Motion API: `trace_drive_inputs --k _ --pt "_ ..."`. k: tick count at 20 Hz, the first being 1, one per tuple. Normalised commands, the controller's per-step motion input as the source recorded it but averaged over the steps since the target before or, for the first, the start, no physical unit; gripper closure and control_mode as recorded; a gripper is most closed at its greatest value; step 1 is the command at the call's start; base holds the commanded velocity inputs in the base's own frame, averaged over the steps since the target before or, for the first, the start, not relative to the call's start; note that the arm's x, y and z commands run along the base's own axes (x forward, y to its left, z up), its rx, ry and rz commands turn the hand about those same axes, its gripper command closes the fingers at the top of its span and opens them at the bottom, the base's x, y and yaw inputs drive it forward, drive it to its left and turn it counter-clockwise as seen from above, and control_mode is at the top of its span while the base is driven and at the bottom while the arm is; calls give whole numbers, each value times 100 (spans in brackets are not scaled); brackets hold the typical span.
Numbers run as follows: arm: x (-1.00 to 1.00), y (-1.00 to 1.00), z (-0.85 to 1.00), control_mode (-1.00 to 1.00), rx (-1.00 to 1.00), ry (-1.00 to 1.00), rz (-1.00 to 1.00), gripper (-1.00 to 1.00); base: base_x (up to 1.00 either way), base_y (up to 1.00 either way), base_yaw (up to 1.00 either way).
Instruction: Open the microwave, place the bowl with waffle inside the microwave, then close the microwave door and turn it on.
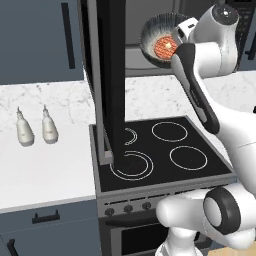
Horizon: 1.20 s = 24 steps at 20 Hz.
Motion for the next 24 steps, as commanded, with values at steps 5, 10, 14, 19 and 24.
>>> trace_drive_inputs --k 5,10,14,19,24 --pt "59 0 0 -100 0 12 0 100 0 0 0" --pt "64 6 -2 -100 0 2 0 100 0 0 0" --pt "64 13 -17 -100 0 5 0 100 0 0 0" --pt "52 7 -8 -100 2 0 0 100 0 0 0" --pt "50 8 -13 -100 3 0 0 100 0 0 0"
